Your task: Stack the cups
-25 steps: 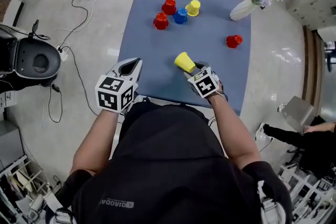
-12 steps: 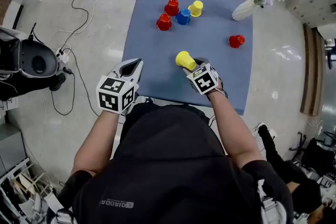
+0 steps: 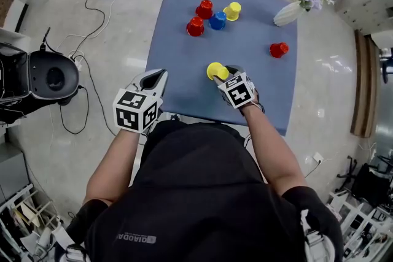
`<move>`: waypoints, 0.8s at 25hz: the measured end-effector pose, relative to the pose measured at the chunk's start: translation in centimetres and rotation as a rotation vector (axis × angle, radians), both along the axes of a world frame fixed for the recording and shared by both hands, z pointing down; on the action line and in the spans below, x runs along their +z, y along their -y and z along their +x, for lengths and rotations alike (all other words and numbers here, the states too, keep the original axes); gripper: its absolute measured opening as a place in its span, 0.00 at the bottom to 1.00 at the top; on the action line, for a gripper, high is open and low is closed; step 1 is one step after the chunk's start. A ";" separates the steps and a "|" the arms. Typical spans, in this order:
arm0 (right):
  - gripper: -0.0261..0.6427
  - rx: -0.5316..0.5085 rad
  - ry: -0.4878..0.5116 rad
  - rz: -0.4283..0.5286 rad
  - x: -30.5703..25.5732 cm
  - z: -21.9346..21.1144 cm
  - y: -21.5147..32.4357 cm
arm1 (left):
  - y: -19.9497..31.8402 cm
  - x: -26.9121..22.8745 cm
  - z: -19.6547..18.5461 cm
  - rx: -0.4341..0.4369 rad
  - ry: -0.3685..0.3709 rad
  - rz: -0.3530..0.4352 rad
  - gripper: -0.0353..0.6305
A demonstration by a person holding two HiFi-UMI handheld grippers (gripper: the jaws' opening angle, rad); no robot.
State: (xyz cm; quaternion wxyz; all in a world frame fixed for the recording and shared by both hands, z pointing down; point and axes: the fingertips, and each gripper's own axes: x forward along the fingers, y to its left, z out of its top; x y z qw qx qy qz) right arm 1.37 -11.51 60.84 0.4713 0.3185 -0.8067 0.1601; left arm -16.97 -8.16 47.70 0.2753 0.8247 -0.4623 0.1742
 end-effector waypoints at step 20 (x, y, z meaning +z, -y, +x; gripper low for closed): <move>0.38 -0.059 0.020 0.050 0.4 -5.8 3.6 | -0.1 0.7 -1.3 -0.003 -0.003 -0.010 0.06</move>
